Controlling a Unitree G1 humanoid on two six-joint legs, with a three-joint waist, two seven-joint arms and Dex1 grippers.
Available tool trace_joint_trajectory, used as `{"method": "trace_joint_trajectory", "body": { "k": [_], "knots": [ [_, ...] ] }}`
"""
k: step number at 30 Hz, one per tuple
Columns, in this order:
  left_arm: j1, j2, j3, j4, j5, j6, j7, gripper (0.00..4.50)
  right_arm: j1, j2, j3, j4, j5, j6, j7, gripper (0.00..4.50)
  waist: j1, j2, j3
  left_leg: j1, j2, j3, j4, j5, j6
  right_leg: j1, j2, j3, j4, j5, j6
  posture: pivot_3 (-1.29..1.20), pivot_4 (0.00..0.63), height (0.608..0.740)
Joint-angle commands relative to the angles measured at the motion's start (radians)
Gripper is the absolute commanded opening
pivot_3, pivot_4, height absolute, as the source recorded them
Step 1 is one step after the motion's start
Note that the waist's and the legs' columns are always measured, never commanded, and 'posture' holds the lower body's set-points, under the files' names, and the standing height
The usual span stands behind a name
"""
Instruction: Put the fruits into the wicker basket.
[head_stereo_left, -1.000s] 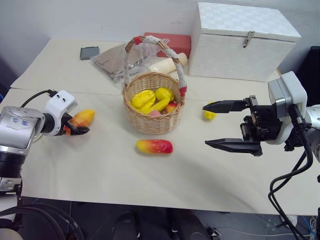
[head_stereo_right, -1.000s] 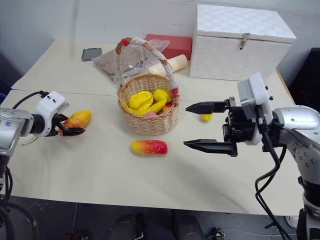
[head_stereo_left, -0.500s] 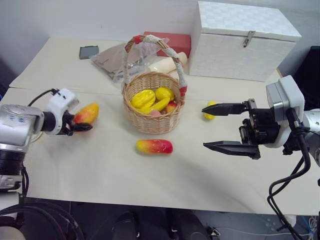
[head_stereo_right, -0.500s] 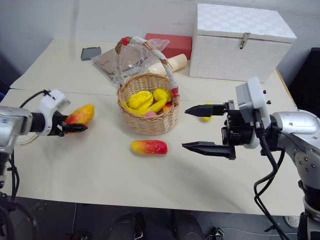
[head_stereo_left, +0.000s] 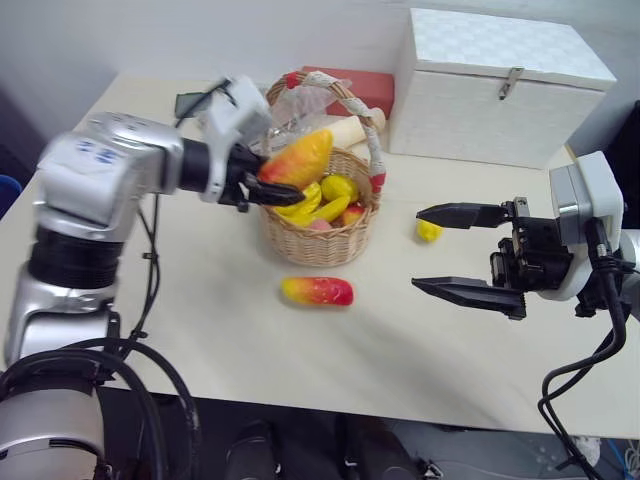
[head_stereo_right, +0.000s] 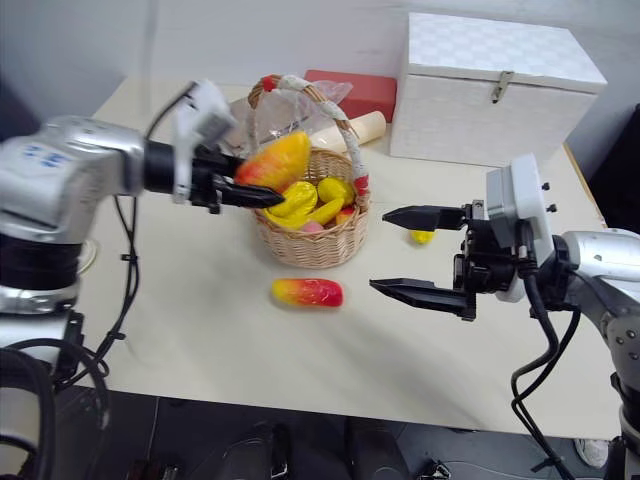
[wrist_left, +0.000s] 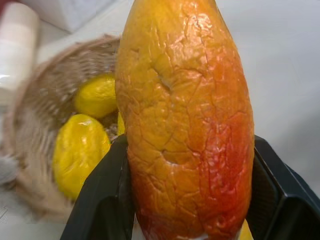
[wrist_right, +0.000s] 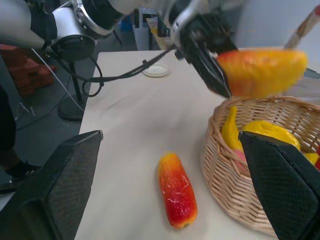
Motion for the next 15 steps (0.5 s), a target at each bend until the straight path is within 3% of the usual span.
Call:
{"method": "trace_joint_trajectory", "body": {
  "k": [1, 4, 8, 13, 15],
  "knots": [
    [-0.081, -0.048, -0.073, 0.168, 0.132, -0.169, 0.012, 2.26, 0.007, -0.007, -0.055, -0.043, 0.036, -0.003, -0.030, 4.50, 0.004, 0.000, 0.000, 0.000, -0.001, -0.002, 0.000, 0.000, -0.001, 0.000, 0.000, 0.000, 0.000, 0.000, 0.000, 0.00, 0.150, 0.740],
    [-0.112, -0.106, -0.064, 0.306, 0.185, -0.259, 0.055, 3.19, 0.025, -0.013, -0.070, -0.053, 0.044, 0.000, -0.044, 4.50, 0.004, 0.001, 0.000, 0.000, -0.004, -0.003, -0.001, 0.000, -0.001, 0.000, 0.000, 0.000, 0.000, 0.000, 0.000, 0.00, 0.150, 0.740],
    [-0.104, -0.129, 0.006, 0.305, 0.162, -0.282, 0.039, 4.42, 0.042, -0.022, -0.084, -0.057, 0.050, 0.001, -0.052, 4.50, 0.005, 0.001, 0.000, -0.002, -0.003, -0.005, -0.001, 0.000, 0.000, -0.001, -0.001, 0.000, -0.001, 0.000, 0.000, 0.00, 0.150, 0.740],
    [-0.008, -0.066, 0.142, 0.154, 0.063, -0.309, -0.049, 4.47, 0.057, -0.035, -0.093, -0.053, 0.055, 0.005, -0.053, 4.50, 0.003, 0.001, 0.000, -0.005, -0.002, -0.006, -0.001, 0.000, -0.001, -0.004, -0.001, 0.000, 0.000, 0.000, 0.000, 0.00, 0.150, 0.740],
    [0.078, 0.002, 0.196, 0.027, -0.017, -0.348, -0.177, 4.47, 0.073, -0.043, -0.100, -0.051, 0.052, 0.008, -0.047, 4.50, 0.002, 0.001, 0.000, -0.004, -0.002, -0.007, -0.001, 0.001, -0.001, -0.004, -0.001, -0.001, 0.000, 0.000, 0.000, 0.00, 0.150, 0.740]
  ]
}}
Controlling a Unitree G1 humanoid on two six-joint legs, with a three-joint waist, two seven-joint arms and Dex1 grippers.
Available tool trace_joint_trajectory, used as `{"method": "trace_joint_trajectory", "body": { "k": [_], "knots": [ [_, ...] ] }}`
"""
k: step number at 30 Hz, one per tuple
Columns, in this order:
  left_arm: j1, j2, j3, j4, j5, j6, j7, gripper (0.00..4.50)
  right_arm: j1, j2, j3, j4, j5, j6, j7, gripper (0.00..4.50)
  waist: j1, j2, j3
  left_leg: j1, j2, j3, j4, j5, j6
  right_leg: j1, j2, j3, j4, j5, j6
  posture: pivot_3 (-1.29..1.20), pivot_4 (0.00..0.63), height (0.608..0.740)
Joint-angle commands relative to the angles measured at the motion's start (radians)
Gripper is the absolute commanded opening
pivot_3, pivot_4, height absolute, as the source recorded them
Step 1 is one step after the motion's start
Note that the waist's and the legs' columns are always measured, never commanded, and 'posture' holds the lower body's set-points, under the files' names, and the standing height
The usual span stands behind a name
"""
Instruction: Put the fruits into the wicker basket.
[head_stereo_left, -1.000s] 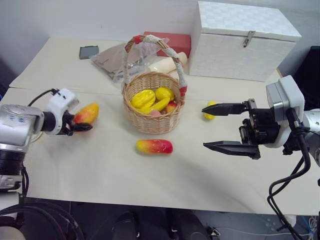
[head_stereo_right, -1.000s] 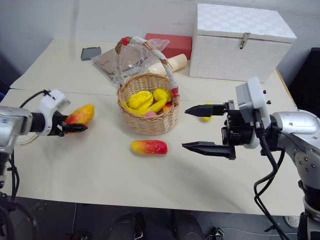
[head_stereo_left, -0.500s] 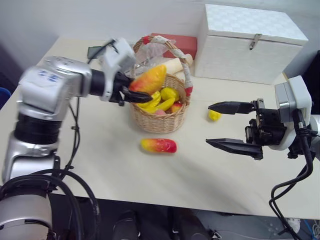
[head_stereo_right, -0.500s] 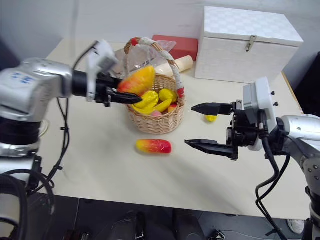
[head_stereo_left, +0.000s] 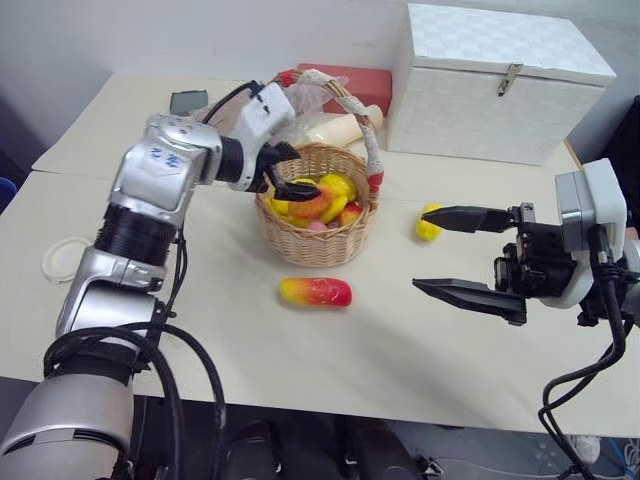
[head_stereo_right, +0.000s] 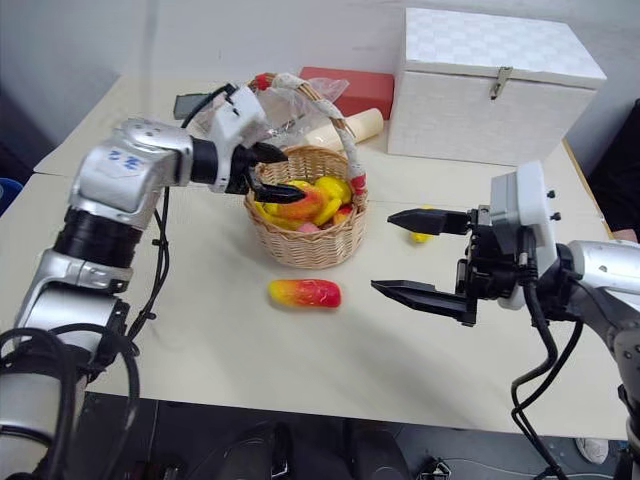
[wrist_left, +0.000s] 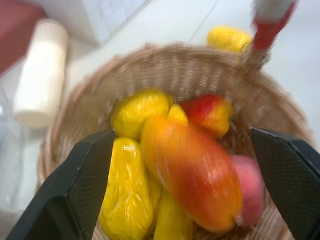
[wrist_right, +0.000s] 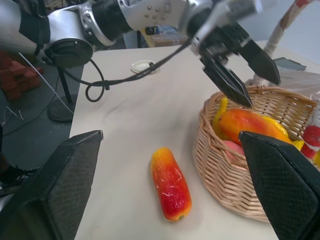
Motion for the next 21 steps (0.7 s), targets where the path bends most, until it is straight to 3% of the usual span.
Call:
{"method": "trace_joint_trajectory", "body": {
  "k": [1, 3, 6, 11, 17, 21],
  "knots": [
    [0.127, 0.124, 0.098, -0.245, -0.143, -0.077, -0.233, 4.47, 0.029, -0.026, -0.047, -0.016, 0.017, 0.004, 0.012, 4.50, -0.002, 0.000, 0.000, 0.000, 0.000, 0.000, 0.000, 0.000, 0.000, 0.000, 0.000, 0.000, 0.000, 0.000, 0.000, 0.00, 0.150, 0.740],
    [0.227, 0.220, 0.085, -0.360, -0.173, -0.114, -0.366, 4.47, 0.060, -0.039, -0.062, -0.023, 0.017, 0.011, 0.027, 4.50, -0.007, 0.000, 0.000, 0.001, 0.000, 0.000, 0.000, 0.000, -0.001, 0.000, 0.000, 0.000, 0.000, 0.000, 0.000, 0.00, 0.150, 0.740],
    [0.314, 0.261, -0.014, -0.348, -0.017, -0.324, -0.366, 4.47, 0.106, -0.054, -0.086, -0.041, 0.037, 0.023, 0.043, 4.50, 0.006, 0.001, 0.000, 0.002, 0.000, -0.001, 0.001, 0.000, -0.001, 0.002, 0.000, 0.000, 0.001, 0.000, 0.000, 0.00, 0.150, 0.740],
    [0.346, 0.200, -0.096, -0.290, 0.078, -0.461, -0.364, 4.47, 0.136, -0.053, -0.107, -0.074, 0.077, 0.035, 0.021, 4.50, 0.016, 0.000, 0.000, 0.013, -0.005, -0.006, 0.000, -0.003, 0.010, 0.020, -0.003, -0.002, -0.010, 0.002, 0.002, 0.00, 0.150, 0.740],
    [0.328, 0.080, -0.197, -0.133, 0.224, -0.609, -0.309, 4.47, 0.180, -0.052, -0.141, -0.120, 0.118, 0.044, -0.034, 4.50, 0.018, 0.001, 0.000, 0.012, -0.005, -0.006, -0.001, -0.007, 0.016, 0.022, -0.003, 0.000, -0.017, 0.006, 0.007, 0.00, 0.150, 0.740],
    [0.310, 0.013, -0.221, -0.059, 0.260, -0.608, -0.286, 4.47, 0.190, -0.052, -0.153, -0.135, 0.138, 0.045, -0.067, 4.50, 0.017, 0.000, 0.000, 0.011, -0.005, -0.006, -0.001, -0.008, 0.013, 0.020, -0.002, 0.001, -0.019, 0.006, 0.007, 0.00, 0.150, 0.740]
  ]
}}
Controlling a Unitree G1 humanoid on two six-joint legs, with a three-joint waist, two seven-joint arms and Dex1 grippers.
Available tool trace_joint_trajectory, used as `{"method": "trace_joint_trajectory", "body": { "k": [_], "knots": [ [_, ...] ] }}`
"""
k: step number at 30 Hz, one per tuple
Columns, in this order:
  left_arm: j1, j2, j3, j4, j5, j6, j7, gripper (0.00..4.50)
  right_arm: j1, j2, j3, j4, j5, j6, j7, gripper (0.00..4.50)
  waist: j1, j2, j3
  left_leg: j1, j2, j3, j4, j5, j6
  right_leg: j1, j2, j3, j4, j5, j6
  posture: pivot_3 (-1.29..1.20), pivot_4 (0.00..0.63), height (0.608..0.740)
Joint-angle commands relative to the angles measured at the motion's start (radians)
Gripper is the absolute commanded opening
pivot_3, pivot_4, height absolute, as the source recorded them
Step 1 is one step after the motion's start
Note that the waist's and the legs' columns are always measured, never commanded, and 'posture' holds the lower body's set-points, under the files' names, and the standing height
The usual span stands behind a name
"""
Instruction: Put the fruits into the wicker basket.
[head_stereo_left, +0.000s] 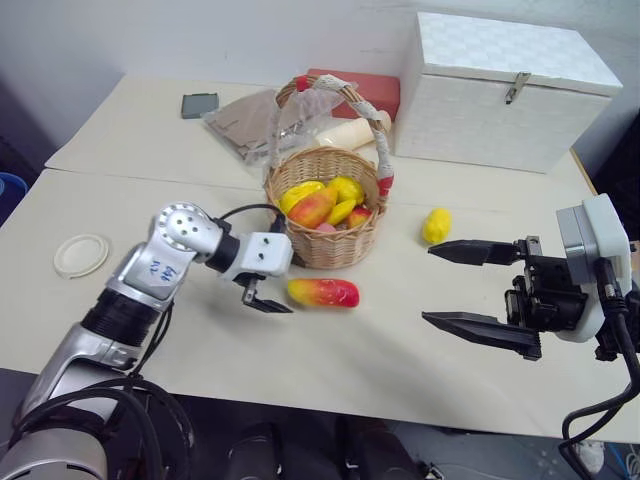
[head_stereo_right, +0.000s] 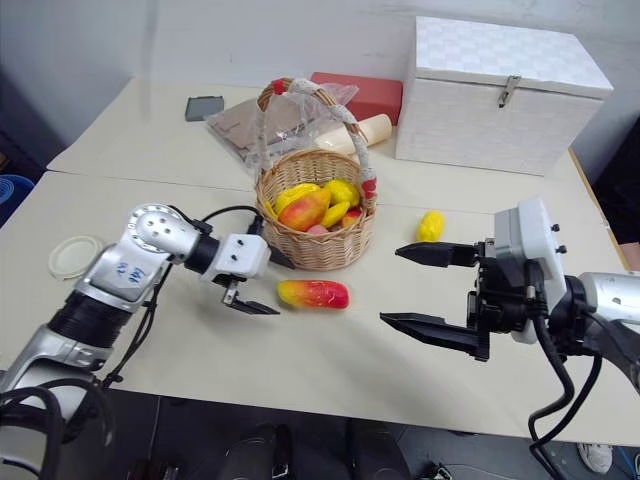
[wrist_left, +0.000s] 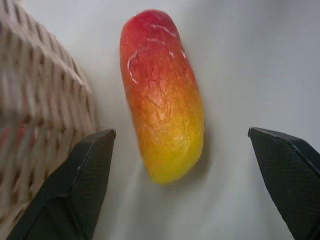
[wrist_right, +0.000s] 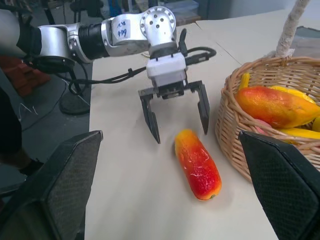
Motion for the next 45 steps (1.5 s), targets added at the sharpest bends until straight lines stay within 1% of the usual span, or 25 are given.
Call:
{"method": "trace_joint_trajectory", "body": {
  "k": [1, 3, 6, 12, 13, 15, 17, 20, 21, 23, 24, 25, 27, 29, 32, 34, 35, 38, 42, 43, 45],
  "knots": [
    [-0.035, -0.041, -0.003, 0.026, 0.021, 0.004, 0.015, 4.47, -0.001, -0.013, -0.045, -0.039, 0.034, -0.008, -0.028, 4.50, 0.000, 0.000, 0.000, 0.000, 0.000, 0.000, 0.000, 0.000, 0.000, 0.000, 0.000, 0.000, 0.000, 0.000, 0.000, 0.00, 0.150, 0.740],
    [-0.042, -0.077, 0.001, 0.032, 0.018, 0.045, 0.029, 4.47, 0.001, -0.013, -0.047, -0.043, 0.040, -0.008, -0.040, 4.50, 0.002, 0.000, 0.000, 0.000, 0.000, 0.000, 0.000, 0.000, 0.000, 0.000, 0.000, 0.000, 0.000, 0.000, 0.000, 0.00, 0.150, 0.740],
    [-0.042, -0.111, 0.001, 0.033, 0.024, 0.097, 0.045, 3.90, 0.007, -0.013, -0.047, -0.051, 0.044, -0.009, -0.053, 4.50, 0.004, 0.000, 0.000, 0.000, 0.000, 0.000, 0.001, -0.001, 0.002, 0.000, 0.000, 0.001, 0.000, 0.001, 0.002, 0.00, 0.150, 0.740],
    [-0.019, -0.099, 0.001, 0.010, 0.032, 0.105, 0.035, 2.03, 0.011, -0.029, -0.040, -0.054, 0.030, -0.016, -0.035, 4.50, -0.003, 0.000, 0.000, 0.000, 0.000, 0.000, 0.000, 0.000, 0.001, 0.000, 0.001, 0.001, 0.001, 0.001, 0.002, 0.00, 0.150, 0.740],
    [-0.014, -0.090, 0.005, -0.005, 0.024, 0.110, 0.022, 1.83, 0.012, -0.032, -0.038, -0.052, 0.026, -0.018, -0.029, 4.50, -0.003, 0.000, 0.000, 0.000, 0.000, 0.000, 0.000, 0.000, 0.001, 0.000, 0.001, 0.001, 0.001, 0.001, 0.002, 0.00, 0.150, 0.740],
    [-0.001, -0.065, 0.018, -0.045, -0.001, 0.125, -0.011, 1.70, 0.006, -0.034, -0.034, -0.044, 0.023, -0.021, -0.024, 4.50, -0.008, 0.000, 0.000, 0.000, 0.000, 0.000, 0.000, 0.000, 0.001, 0.000, 0.000, 0.001, 0.001, 0.001, 0.002, 0.00, 0.150, 0.740],
    [0.007, -0.038, 0.045, -0.092, -0.043, 0.150, -0.044, 1.70, -0.007, -0.035, -0.028, -0.033, 0.019, -0.023, -0.019, 4.50, -0.011, 0.000, 0.000, 0.000, 0.000, 0.000, 0.000, 0.000, 0.001, 0.000, 0.000, 0.001, 0.000, 0.001, 0.002, 0.00, 0.150, 0.740],
    [-0.050, -0.035, 0.181, -0.157, -0.239, 0.358, -0.078, 1.70, -0.029, -0.034, -0.013, -0.020, 0.011, -0.026, -0.015, 4.50, -0.011, 0.000, 0.000, -0.001, 0.000, -0.001, 0.000, 0.000, 0.000, 0.000, 0.000, 0.001, 0.001, 0.001, 0.002, 0.00, 0.150, 0.740],
    [-0.086, -0.046, 0.221, -0.143, -0.280, 0.423, -0.058, 1.70, -0.034, -0.032, -0.008, -0.018, 0.007, -0.026, -0.013, 4.50, -0.011, 0.000, 0.000, -0.001, 0.000, -0.001, 0.000, 0.000, 0.001, 0.000, 0.000, 0.000, 0.001, 0.001, 0.002, 0.00, 0.150, 0.740],
    [-0.194, -0.070, 0.289, -0.046, -0.313, 0.510, 0.012, 1.70, -0.044, -0.027, 0.006, -0.014, -0.003, -0.028, -0.012, 4.50, -0.007, 0.000, 0.000, -0.001, 0.000, -0.002, 0.001, 0.000, 0.001, 0.000, 0.000, 0.000, 0.002, 0.001, 0.002, 0.00, 0.150, 0.740],
    [-0.229, -0.076, 0.305, -0.013, -0.318, 0.534, 0.033, 1.70, -0.049, -0.025, 0.012, -0.012, -0.007, -0.028, -0.011, 4.50, -0.006, 0.000, 0.000, -0.001, -0.001, -0.003, 0.001, 0.000, 0.001, 0.000, 0.000, -0.001, 0.001, 0.001, 0.002, 0.00, 0.150, 0.740],
    [-0.276, -0.080, 0.294, 0.046, -0.292, 0.573, 0.067, 1.70, -0.054, -0.024, 0.017, -0.009, -0.012, -0.030, -0.009, 4.50, -0.007, 0.000, 0.000, -0.001, -0.002, -0.003, 0.001, 0.000, 0.001, 0.000, 0.000, -0.001, 0.001, 0.001, 0.002, 0.00, 0.150, 0.740],
    [-0.335, -0.092, 0.254, 0.136, -0.222, 0.565, 0.126, 1.70, -0.061, -0.021, 0.025, -0.002, -0.018, -0.034, -0.005, 4.50, -0.008, 0.000, 0.000, -0.001, -0.003, -0.003, 0.001, 0.000, 0.001, 0.001, 0.000, -0.001, 0.000, 0.002, 0.003, 0.00, 0.150, 0.740],
    [-0.400, -0.137, 0.209, 0.266, -0.139, 0.529, 0.221, 1.70, -0.067, -0.017, 0.031, 0.004, -0.024, -0.039, -0.001, 4.50, -0.008, 0.000, 0.000, 0.000, -0.003, -0.002, 0.001, 0.000, 0.001, 0.001, -0.001, 0.000, -0.001, 0.001, 0.004, 0.00, 0.150, 0.740],
    [-0.468, -0.198, 0.194, 0.397, -0.093, 0.488, 0.286, 1.70, -0.075, -0.012, 0.041, 0.011, -0.032, -0.047, -0.001, 4.50, -0.008, 0.000, 0.000, -0.001, -0.003, -0.001, 0.000, 0.000, 0.001, 0.001, -0.001, 0.000, -0.002, 0.001, 0.004, 0.00, 0.150, 0.740],
    [-0.495, -0.217, 0.187, 0.441, -0.075, 0.453, 0.288, 2.42, -0.076, -0.009, 0.045, 0.012, -0.035, -0.051, -0.003, 4.50, -0.009, 0.000, 0.000, -0.006, -0.003, -0.001, 0.001, 0.001, 0.001, -0.005, -0.001, 0.000, -0.001, 0.001, 0.005, 0.00, 0.150, 0.740],
    [-0.506, -0.223, 0.185, 0.456, -0.069, 0.437, 0.286, 2.70, -0.076, -0.008, 0.047, 0.013, -0.036, -0.053, -0.004, 4.50, -0.009, 0.000, 0.000, -0.010, -0.002, -0.001, 0.002, 0.001, 0.000, -0.008, -0.001, 0.000, -0.001, 0.002, 0.005, 0.00, 0.150, 0.740],
    [-0.520, -0.216, 0.205, 0.457, -0.070, 0.400, 0.280, 3.62, -0.064, -0.005, 0.037, 0.016, -0.043, -0.059, 0.001, 4.50, -0.010, 0.000, 0.000, -0.011, -0.002, -0.001, 0.001, 0.001, -0.001, -0.009, 0.000, 0.000, -0.001, 0.001, 0.005, 0.00, 0.150, 0.740],
    [-0.490, -0.179, 0.272, 0.375, -0.126, 0.381, 0.239, 3.62, -0.058, 0.013, 0.041, 0.036, -0.080, -0.078, -0.030, 4.50, -0.012, 0.000, 0.000, -0.011, -0.002, -0.001, 0.001, 0.002, -0.002, -0.009, 0.000, 0.000, -0.001, 0.001, 0.004, 0.00, 0.150, 0.740],
    [-0.455, -0.157, 0.306, 0.301, -0.173, 0.385, 0.197, 3.62, -0.059, 0.031, 0.055, 0.054, -0.124, -0.091, -0.066, 4.50, -0.012, 0.000, 0.000, -0.011, -0.002, -0.001, 0.001, 0.002, -0.002, -0.009, 0.000, 0.000, -0.001, 0.001, 0.004, 0.00, 0.150, 0.740],
    [-0.348, -0.089, 0.391, 0.083, -0.328, 0.453, 0.069, 3.62, -0.069, 0.087, 0.104, 0.119, -0.235, -0.103, -0.184, 4.50, -0.018, 0.000, 0.000, -0.010, -0.001, 0.000, 0.001, 0.002, -0.002, -0.009, 0.000, 0.001, 0.000, 0.001, 0.004, 0.00, 0.150, 0.740]
  ]
}}
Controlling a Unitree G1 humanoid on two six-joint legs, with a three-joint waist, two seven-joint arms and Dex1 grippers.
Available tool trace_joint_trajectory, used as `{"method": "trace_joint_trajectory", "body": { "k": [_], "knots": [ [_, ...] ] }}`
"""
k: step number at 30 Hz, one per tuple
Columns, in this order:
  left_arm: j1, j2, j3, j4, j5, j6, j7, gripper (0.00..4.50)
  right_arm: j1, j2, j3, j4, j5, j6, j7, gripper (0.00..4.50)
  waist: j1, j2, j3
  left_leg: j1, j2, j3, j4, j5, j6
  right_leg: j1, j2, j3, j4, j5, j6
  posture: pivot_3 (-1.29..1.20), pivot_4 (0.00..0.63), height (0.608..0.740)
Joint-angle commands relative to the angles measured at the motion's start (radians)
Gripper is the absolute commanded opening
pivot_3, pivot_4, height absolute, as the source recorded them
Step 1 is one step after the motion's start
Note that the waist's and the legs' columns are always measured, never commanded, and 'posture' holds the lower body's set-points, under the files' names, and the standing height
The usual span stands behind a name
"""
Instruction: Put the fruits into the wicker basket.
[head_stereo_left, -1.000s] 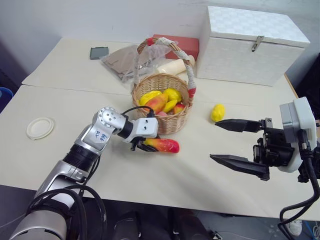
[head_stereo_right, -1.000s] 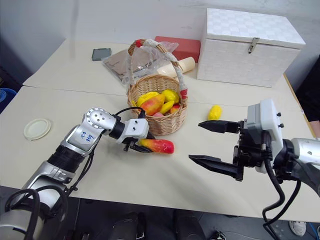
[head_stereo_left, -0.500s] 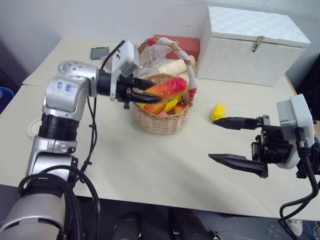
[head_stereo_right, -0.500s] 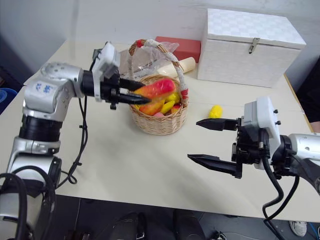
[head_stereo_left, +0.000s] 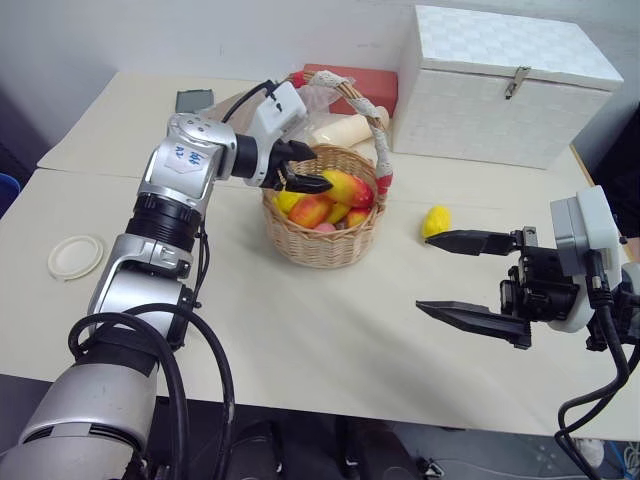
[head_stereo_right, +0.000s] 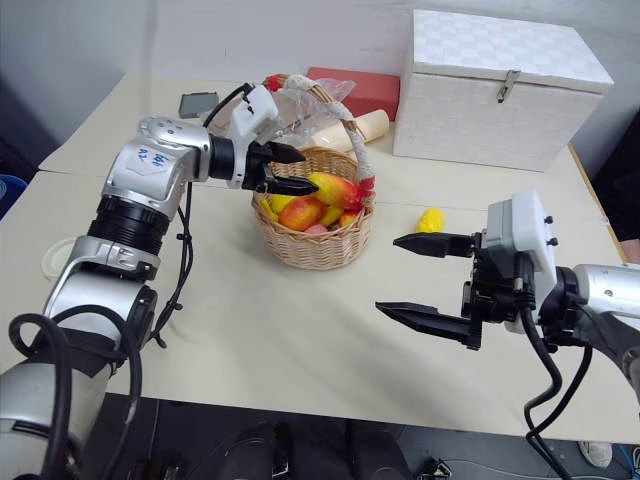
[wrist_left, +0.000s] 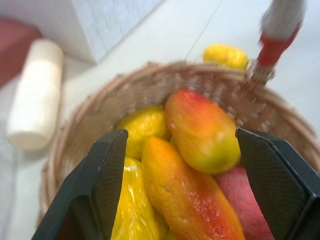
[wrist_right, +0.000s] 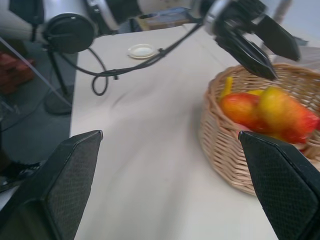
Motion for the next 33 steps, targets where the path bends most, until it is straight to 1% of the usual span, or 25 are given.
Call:
{"method": "trace_joint_trajectory", "body": {
  "k": [1, 5, 7, 8, 10, 14, 16, 19, 21, 24, 26, 30, 33],
  "knots": [
    [0.128, 0.099, 0.146, -0.346, -0.242, 0.077, -0.187, 3.62, -0.009, 0.074, 0.044, 0.092, -0.156, -0.036, -0.167, 4.50, -0.006, 0.000, 0.000, 0.000, 0.001, 0.000, 0.000, 0.000, -0.001, 0.000, 0.000, 0.000, 0.001, 0.000, 0.000, 0.00, 0.150, 0.740],
    [0.242, 0.204, 0.200, -0.589, -0.395, 0.216, -0.243, 3.62, -0.024, 0.171, 0.113, 0.162, -0.260, -0.023, -0.302, 4.50, -0.001, 0.000, 0.000, 0.001, 0.001, -0.001, 0.001, 0.002, -0.004, -0.001, 0.000, -0.001, 0.005, -0.001, -0.001, 0.00, 0.150, 0.740],
    [0.262, 0.232, 0.224, -0.660, -0.457, 0.271, -0.234, 3.62, -0.033, 0.213, 0.139, 0.198, -0.326, -0.042, -0.349, 4.50, 0.006, 0.000, 0.000, 0.001, 0.000, -0.002, 0.001, 0.005, -0.005, -0.001, 0.000, -0.001, 0.006, -0.001, -0.002, 0.00, 0.150, 0.740],
    [0.265, 0.240, 0.237, -0.692, -0.485, 0.299, -0.217, 3.62, -0.048, 0.251, 0.147, 0.233, -0.353, -0.038, -0.399, 4.50, 0.007, 0.000, 0.000, 0.002, -0.001, -0.003, 0.001, 0.005, -0.004, 0.000, 0.000, -0.001, 0.007, -0.001, -0.002, 0.00, 0.150, 0.740],
    [0.273, 0.246, 0.252, -0.735, -0.509, 0.318, -0.178, 3.62, -0.069, 0.313, 0.183, 0.285, -0.413, -0.053, -0.454, 4.50, 0.004, 0.000, 0.000, 0.004, -0.002, -0.002, 0.001, 0.006, -0.003, 0.002, 0.000, -0.001, 0.006, 0.000, -0.001, 0.00, 0.150, 0.740],
    [0.293, 0.255, 0.239, -0.767, -0.500, 0.309, -0.120, 3.62, -0.136, 0.448, 0.208, 0.397, -0.532, -0.081, -0.603, 4.50, -0.001, 0.000, 0.000, 0.007, -0.003, -0.001, 0.000, 0.006, -0.003, 0.004, 0.000, 0.000, 0.006, 0.001, -0.001, 0.00, 0.150, 0.740],
    [0.301, 0.260, 0.233, -0.770, -0.498, 0.301, -0.107, 3.62, -0.170, 0.495, 0.230, 0.448, -0.590, -0.111, -0.641, 4.50, -0.004, 0.001, 0.000, 0.007, -0.002, -0.001, -0.001, 0.006, -0.003, 0.003, 0.000, 0.001, 0.007, 0.001, -0.002, 0.00, 0.150, 0.740],
    [0.315, 0.275, 0.221, -0.783, -0.499, 0.292, -0.101, 3.62, -0.233, 0.573, 0.270, 0.537, -0.658, -0.170, -0.671, 4.50, -0.019, 0.000, 0.000, 0.007, -0.001, 0.000, -0.002, 0.007, -0.005, 0.002, 0.001, 0.001, 0.007, 0.001, -0.002, 0.00, 0.150, 0.740],
    [0.322, 0.283, 0.209, -0.785, -0.488, 0.278, -0.098, 3.62, -0.273, 0.619, 0.261, 0.600, -0.690, -0.197, -0.706, 4.50, -0.025, 0.001, 0.000, 0.006, -0.001, 0.000, -0.002, 0.007, -0.005, 0.001, 0.001, 0.001, 0.007, 0.001, -0.002, 0.00, 0.150, 0.740],
    [0.323, 0.289, 0.196, -0.784, -0.482, 0.264, -0.093, 3.62, -0.326, 0.678, 0.235, 0.685, -0.671, -0.217, -0.695, 4.50, -0.028, 0.001, 0.000, 0.007, -0.002, 0.000, -0.003, 0.007, -0.005, 0.001, 0.001, 0.001, 0.007, 0.001, -0.002, 0.00, 0.150, 0.740],
    [0.316, 0.289, 0.190, -0.775, -0.482, 0.259, -0.085, 3.62, -0.362, 0.696, 0.229, 0.740, -0.683, -0.235, -0.698, 4.50, -0.028, 0.001, 0.000, 0.007, -0.002, 0.000, -0.003, 0.007, -0.005, 0.001, 0.001, 0.001, 0.008, 0.001, -0.002, 0.00, 0.150, 0.740],
    [0.306, 0.289, 0.175, -0.760, -0.472, 0.240, -0.081, 3.62, -0.450, 0.704, 0.227, 0.906, -0.756, -0.273, -0.760, 4.50, -0.028, 0.001, 0.000, 0.007, -0.002, 0.000, -0.003, 0.007, -0.005, 0.001, 0.000, 0.001, 0.008, 0.001, -0.002, 0.00, 0.150, 0.740],
    [0.296, 0.287, 0.168, -0.755, -0.471, 0.238, -0.077, 3.62, -0.500, 0.718, 0.233, 0.996, -0.763, -0.333, -0.722, 4.50, -0.029, 0.001, 0.000, 0.007, -0.002, 0.000, -0.003, 0.007, -0.005, 0.001, 0.001, 0.001, 0.008, 0.001, -0.002, 0.00, 0.150, 0.740]
  ]
}}
